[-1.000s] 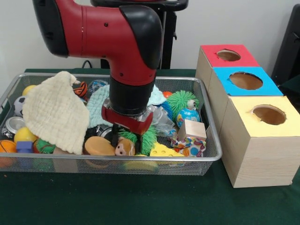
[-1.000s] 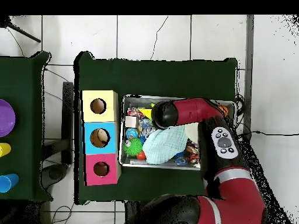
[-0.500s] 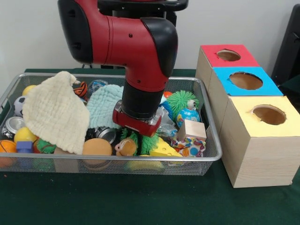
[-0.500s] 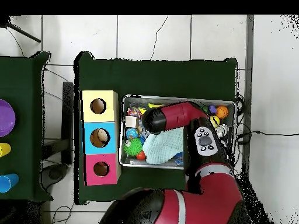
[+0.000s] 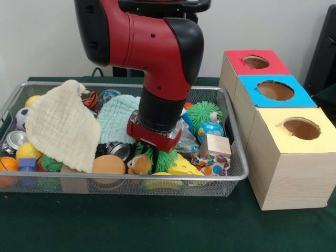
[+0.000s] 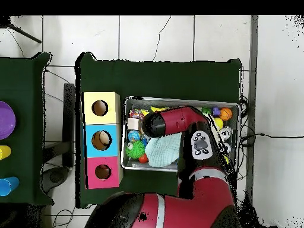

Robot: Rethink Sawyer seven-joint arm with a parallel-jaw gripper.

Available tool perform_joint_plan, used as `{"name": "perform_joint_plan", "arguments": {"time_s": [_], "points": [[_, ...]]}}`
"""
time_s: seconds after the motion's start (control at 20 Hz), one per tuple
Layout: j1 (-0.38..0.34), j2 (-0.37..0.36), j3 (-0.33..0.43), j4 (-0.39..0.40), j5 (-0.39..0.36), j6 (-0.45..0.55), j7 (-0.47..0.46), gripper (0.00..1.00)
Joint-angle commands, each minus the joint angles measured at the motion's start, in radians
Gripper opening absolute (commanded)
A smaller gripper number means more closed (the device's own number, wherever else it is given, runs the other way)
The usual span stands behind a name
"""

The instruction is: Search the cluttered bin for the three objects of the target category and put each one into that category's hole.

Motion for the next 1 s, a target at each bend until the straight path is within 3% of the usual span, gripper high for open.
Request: {"name": "perform_joint_plan", "arguments": {"time_s": [0.05,0.2,0.55,1.0], "points": [[0.03,0.076,-0.072,0.019,0.089,-0.034,0.244,0.0],[0.035,0.051,-0.083,0.027,0.13,-0.039,0.245,0.0],[0.021,-0.117,-0.059,0.051,0.252,0.186,0.118,0.0],[0.014,-0.159,-0.064,0.046,0.291,0.223,0.073,0.0]]}}
